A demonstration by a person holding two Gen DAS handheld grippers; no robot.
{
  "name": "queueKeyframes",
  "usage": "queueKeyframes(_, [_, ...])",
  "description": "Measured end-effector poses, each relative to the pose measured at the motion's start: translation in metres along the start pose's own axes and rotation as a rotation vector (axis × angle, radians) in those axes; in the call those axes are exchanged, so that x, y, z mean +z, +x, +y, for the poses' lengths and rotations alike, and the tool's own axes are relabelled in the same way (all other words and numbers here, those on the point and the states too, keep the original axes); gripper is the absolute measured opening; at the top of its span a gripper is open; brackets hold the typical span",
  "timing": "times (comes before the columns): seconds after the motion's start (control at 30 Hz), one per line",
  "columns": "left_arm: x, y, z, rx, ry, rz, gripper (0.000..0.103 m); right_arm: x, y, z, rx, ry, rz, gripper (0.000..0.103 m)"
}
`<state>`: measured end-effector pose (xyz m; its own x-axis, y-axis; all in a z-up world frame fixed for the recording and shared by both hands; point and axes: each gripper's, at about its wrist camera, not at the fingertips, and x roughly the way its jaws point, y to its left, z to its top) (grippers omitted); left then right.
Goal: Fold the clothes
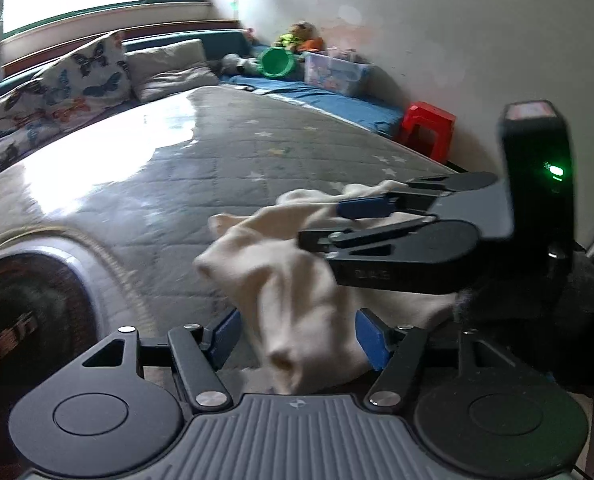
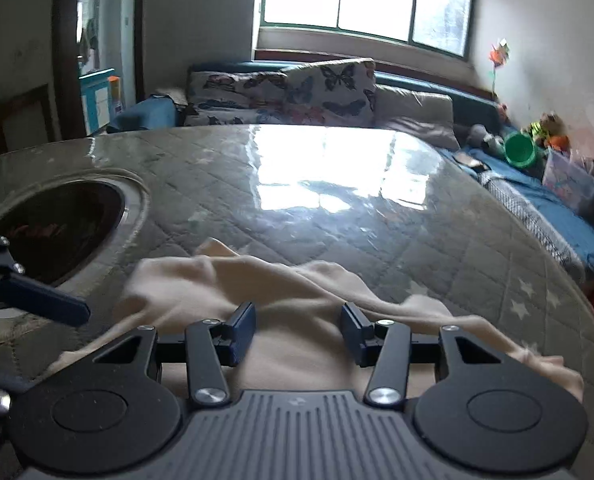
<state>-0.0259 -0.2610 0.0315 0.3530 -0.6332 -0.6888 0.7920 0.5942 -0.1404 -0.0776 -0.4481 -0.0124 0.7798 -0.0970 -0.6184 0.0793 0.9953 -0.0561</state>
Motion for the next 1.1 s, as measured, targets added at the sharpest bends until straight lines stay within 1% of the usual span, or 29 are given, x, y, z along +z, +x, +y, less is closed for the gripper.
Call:
queueKeyframes(0.2, [-0.012,-0.02,0.024,0.072,-0.078,0.008,0.072,0.007,-0.017,0.022,0.068,-0.011,-0.047,0.05])
queueKeyframes(0.3, [-0.02,-0.033,0.038,0.119,-0.115,0.006,0.073,0.011,-0.022,0.04,0.12,-0.032,-0.062,0.05])
queueKeyframes(0.33, [-0.024,-0.038,0.042,0.139,-0.127,0.004,0.074,0.013,-0.022,0.047,0.139,-0.042,-0.065,0.053])
queueKeyframes(0.4, [-0.032,-0.05,0.051,0.182,-0.149,-0.001,0.079,0.015,-0.022,0.062,0.177,-0.062,-0.07,0.055])
queueKeyframes(0.53, [-0.052,-0.073,0.071,0.279,-0.19,-0.002,0.082,0.017,-0.015,0.096,0.24,-0.108,-0.069,0.055])
queueKeyframes(0.63, [-0.071,-0.089,0.089,0.338,-0.245,0.007,0.084,0.019,-0.005,0.115,0.279,-0.123,-0.053,0.055])
queueKeyframes(0.83, [-0.106,-0.114,0.123,0.458,-0.354,0.016,0.085,0.019,0.013,0.151,0.328,-0.159,-0.023,0.055])
queueKeyframes(0.87, [-0.11,-0.118,0.127,0.472,-0.37,0.01,0.086,0.018,0.015,0.155,0.336,-0.165,-0.019,0.055])
queueKeyframes(0.9, [-0.113,-0.122,0.13,0.49,-0.379,0.001,0.089,0.018,0.017,0.158,0.34,-0.171,-0.016,0.056])
queueKeyframes(0.97, [-0.12,-0.129,0.137,0.525,-0.401,-0.008,0.089,0.017,0.021,0.167,0.349,-0.184,-0.011,0.056])
queueKeyframes(1.03, [-0.124,-0.135,0.142,0.548,-0.42,-0.026,0.089,0.017,0.024,0.172,0.355,-0.188,-0.006,0.059])
queueKeyframes(1.1, [-0.127,-0.141,0.147,0.574,-0.437,-0.048,0.091,0.016,0.027,0.176,0.361,-0.19,-0.001,0.06])
